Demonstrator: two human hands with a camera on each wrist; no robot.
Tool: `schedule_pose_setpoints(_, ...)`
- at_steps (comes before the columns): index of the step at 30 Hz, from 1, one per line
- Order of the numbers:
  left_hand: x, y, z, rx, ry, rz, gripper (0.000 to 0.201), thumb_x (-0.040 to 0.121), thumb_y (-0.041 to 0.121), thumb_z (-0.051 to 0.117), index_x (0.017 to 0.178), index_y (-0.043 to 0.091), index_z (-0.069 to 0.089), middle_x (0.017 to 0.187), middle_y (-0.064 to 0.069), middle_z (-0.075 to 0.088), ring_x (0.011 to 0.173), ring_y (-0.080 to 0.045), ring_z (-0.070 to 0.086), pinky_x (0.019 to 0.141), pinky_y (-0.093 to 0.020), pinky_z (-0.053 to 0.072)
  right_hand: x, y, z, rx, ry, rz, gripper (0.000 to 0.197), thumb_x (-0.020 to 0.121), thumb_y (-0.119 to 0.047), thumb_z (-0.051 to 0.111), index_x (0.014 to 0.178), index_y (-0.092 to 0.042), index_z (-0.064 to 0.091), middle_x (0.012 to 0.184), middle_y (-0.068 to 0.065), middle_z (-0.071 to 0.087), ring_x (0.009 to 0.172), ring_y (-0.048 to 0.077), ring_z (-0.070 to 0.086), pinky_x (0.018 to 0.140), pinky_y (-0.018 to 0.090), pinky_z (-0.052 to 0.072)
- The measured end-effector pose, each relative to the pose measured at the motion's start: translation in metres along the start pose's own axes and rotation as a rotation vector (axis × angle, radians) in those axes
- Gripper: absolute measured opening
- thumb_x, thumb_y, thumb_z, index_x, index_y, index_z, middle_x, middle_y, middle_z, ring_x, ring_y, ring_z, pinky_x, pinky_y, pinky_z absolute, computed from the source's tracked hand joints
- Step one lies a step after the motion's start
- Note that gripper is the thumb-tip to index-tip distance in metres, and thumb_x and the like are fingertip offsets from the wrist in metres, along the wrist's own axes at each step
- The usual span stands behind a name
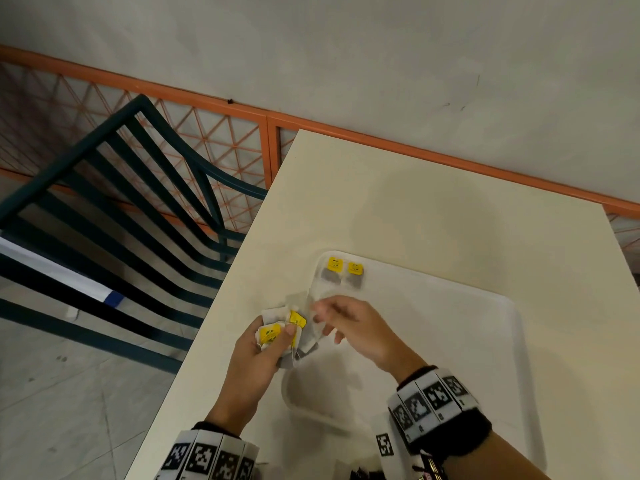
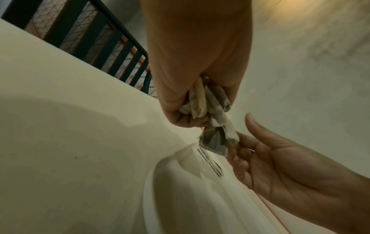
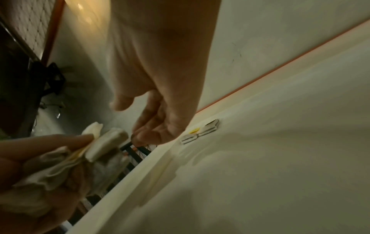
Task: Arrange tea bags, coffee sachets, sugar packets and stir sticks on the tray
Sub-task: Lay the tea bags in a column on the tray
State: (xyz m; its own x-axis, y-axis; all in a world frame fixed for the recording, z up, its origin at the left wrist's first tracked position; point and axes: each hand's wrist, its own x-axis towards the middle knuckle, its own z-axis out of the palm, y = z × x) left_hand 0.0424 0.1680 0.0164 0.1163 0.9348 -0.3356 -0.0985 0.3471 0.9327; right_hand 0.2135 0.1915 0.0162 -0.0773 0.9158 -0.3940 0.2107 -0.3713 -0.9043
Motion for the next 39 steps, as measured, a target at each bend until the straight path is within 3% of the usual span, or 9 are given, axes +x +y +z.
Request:
schedule_pose_setpoints(8, -0.003, 0.000, -0.002, 0.003, -0.009, -0.021, 0.022, 0.088, 0.014, 0.057, 0.109, 0.017, 0.062, 0.091, -0.006, 0.071, 0.072, -0.014, 0.071, 0.056, -0.016, 0.052, -0.018, 0.008, 0.009, 0.099, -0.022, 0.016, 0.018, 0.090, -0.006, 0.057, 0.106, -0.002, 0.064, 0.086, 0.004, 0.063, 0.073, 0.011, 0.060, 0.066, 0.017, 0.054)
schedule_pose_setpoints(11, -0.005, -0.001, -0.006, 0.019, 0.014, -0.014, 0.018, 0.090, 0.011, 0.055, 0.105, 0.019, 0.061, 0.077, 0.005, 0.073, 0.066, -0.005, 0.070, 0.053, -0.013, 0.051, -0.021, 0.009, 0.007, 0.243, 0.008, 0.058, 0.016, 0.095, -0.006, 0.049, 0.105, -0.005, 0.061, 0.098, 0.012, 0.058, 0.083, 0.019, 0.062, 0.072, 0.022, 0.058)
schedule_pose_setpoints(14, -0.005, 0.000, -0.010, 0.048, 0.029, 0.010, 0.017, 0.091, 0.011, 0.053, 0.102, 0.023, 0.059, 0.070, 0.017, 0.071, 0.065, 0.002, 0.067, 0.050, -0.010, 0.049, -0.023, 0.010, 0.003, 0.197, 0.028, 0.058, 0.012, 0.095, -0.007, 0.048, 0.099, -0.009, 0.059, 0.094, 0.008, 0.060, 0.069, 0.014, 0.065, 0.062, 0.020, 0.054)
schedule_pose_setpoints(20, -0.006, 0.000, -0.018, 0.054, 0.105, 0.034, 0.017, 0.089, 0.015, 0.055, 0.097, 0.030, 0.059, 0.085, 0.007, 0.069, 0.078, -0.014, 0.068, 0.052, -0.012, 0.051, -0.013, 0.019, -0.002, 0.104, 0.383, 0.020, 0.012, 0.086, -0.006, 0.062, 0.081, -0.016, 0.057, 0.086, 0.007, 0.059, 0.067, 0.024, 0.061, 0.052, 0.019, 0.051)
schedule_pose_setpoints(23, -0.006, 0.001, -0.018, 0.046, 0.119, 0.042, 0.015, 0.090, 0.015, 0.054, 0.098, 0.026, 0.059, 0.087, 0.005, 0.067, 0.067, -0.002, 0.068, 0.051, -0.011, 0.051, -0.009, 0.027, 0.004, 0.209, 0.424, 0.130, 0.012, 0.085, -0.008, 0.064, 0.077, -0.011, 0.055, 0.083, 0.007, 0.058, 0.074, 0.024, 0.058, 0.060, 0.024, 0.055)
schedule_pose_setpoints(26, -0.005, 0.001, -0.020, 0.065, 0.126, 0.034, 0.015, 0.090, 0.017, 0.054, 0.101, 0.024, 0.059, 0.086, 0.004, 0.068, 0.067, 0.002, 0.066, 0.050, -0.010, 0.050, -0.008, 0.039, 0.003, -0.308, 0.363, 0.130, 0.004, 0.086, -0.016, 0.061, 0.084, -0.012, 0.060, 0.087, 0.005, 0.058, 0.078, 0.020, 0.054, 0.074, 0.026, 0.046)
schedule_pose_setpoints(29, -0.004, -0.003, -0.025, 0.078, 0.156, 0.026, 0.016, 0.090, 0.019, 0.054, 0.104, 0.024, 0.058, 0.086, 0.005, 0.069, 0.080, -0.015, 0.068, 0.050, -0.010, 0.049, -0.015, 0.043, -0.001, -0.665, 0.359, -0.088, 0.013, 0.089, -0.011, 0.051, 0.097, -0.010, 0.062, 0.099, 0.007, 0.058, 0.089, 0.028, 0.054, 0.080, 0.036, 0.046)
schedule_pose_setpoints(35, -0.003, -0.004, -0.026, 0.086, 0.181, 0.000, 0.018, 0.090, 0.021, 0.053, 0.108, 0.024, 0.054, 0.095, 0.005, 0.062, 0.087, -0.016, 0.061, 0.050, -0.010, 0.049, -0.027, 0.050, -0.016, -0.987, 0.104, -0.424, 0.056, 0.069, -0.008, 0.029, 0.111, -0.018, 0.065, 0.118, -0.001, 0.064, 0.113, 0.016, 0.052, 0.088, 0.025, 0.045)
schedule_pose_setpoints(39, -0.002, -0.001, -0.028, 0.049, 0.178, 0.001, 0.018, 0.090, 0.018, 0.053, 0.107, 0.021, 0.055, 0.095, 0.003, 0.062, 0.086, -0.016, 0.060, 0.050, -0.008, 0.049, -0.027, 0.054, -0.020, -1.100, -0.036, -0.397, 0.059, 0.065, -0.007, 0.030, 0.110, -0.016, 0.068, 0.117, 0.003, 0.067, 0.106, 0.021, 0.066, 0.081, 0.028, 0.055)
